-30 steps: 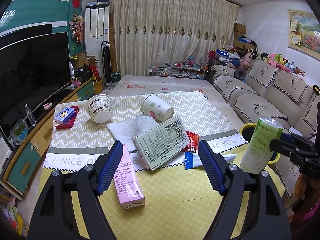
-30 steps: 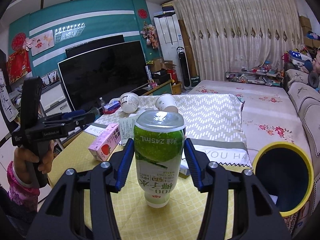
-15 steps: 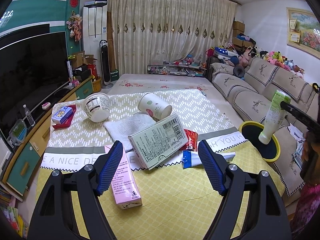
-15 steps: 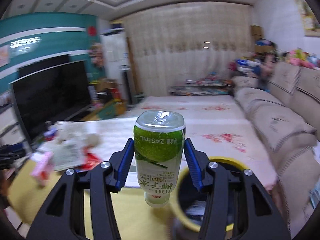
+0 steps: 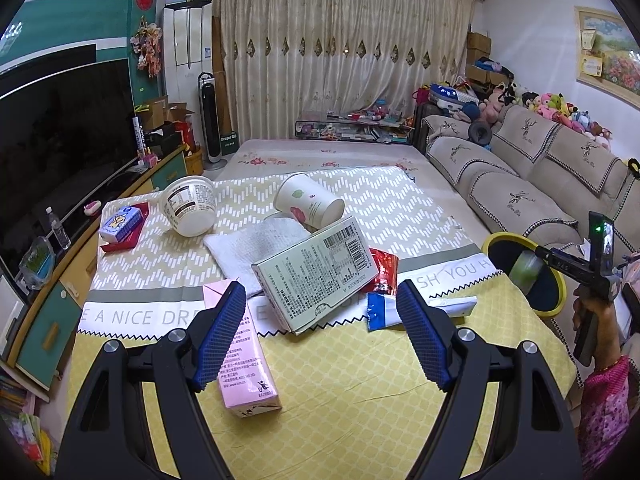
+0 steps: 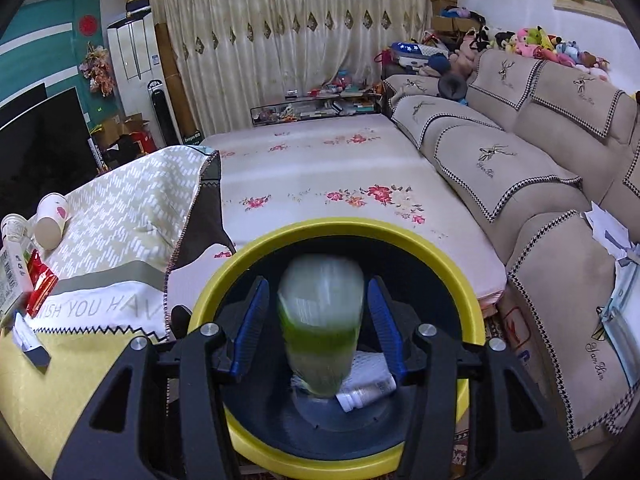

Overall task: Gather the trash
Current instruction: 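Carry the coconut water bottle over the bin and open the right gripper, then grasp the pink juice carton with the left gripper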

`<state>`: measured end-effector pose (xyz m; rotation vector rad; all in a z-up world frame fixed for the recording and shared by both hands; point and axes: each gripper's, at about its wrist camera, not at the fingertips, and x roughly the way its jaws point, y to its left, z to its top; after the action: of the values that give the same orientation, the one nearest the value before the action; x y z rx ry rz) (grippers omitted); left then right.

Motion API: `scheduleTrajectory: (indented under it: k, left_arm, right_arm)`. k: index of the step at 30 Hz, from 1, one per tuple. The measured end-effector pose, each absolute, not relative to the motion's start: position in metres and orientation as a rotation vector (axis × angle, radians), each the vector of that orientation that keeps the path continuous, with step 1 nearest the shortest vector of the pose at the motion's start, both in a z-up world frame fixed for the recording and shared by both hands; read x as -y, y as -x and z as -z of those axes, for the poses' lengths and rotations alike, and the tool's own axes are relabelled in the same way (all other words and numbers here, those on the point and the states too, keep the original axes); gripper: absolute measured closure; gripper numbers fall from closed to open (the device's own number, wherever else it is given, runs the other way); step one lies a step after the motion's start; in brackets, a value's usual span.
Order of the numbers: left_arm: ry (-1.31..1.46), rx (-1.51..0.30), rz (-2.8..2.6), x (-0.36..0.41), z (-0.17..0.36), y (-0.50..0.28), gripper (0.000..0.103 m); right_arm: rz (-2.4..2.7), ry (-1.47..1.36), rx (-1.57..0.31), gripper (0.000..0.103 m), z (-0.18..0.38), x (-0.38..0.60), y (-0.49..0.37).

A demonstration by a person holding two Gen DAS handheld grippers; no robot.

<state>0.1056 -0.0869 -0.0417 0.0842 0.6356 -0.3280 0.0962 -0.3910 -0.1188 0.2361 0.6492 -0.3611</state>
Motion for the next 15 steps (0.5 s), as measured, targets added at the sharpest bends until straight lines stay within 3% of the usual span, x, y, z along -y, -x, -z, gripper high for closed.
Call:
scheduleTrajectory:
  k: [15]
  left_arm:
    - [-0.072, -0.708, 0.231, 0.056, 0.072, -0.107, 0.023]
  right_arm:
    - [0.264, -0.250, -0.580, 0.039, 0.088, 0.343, -0.057]
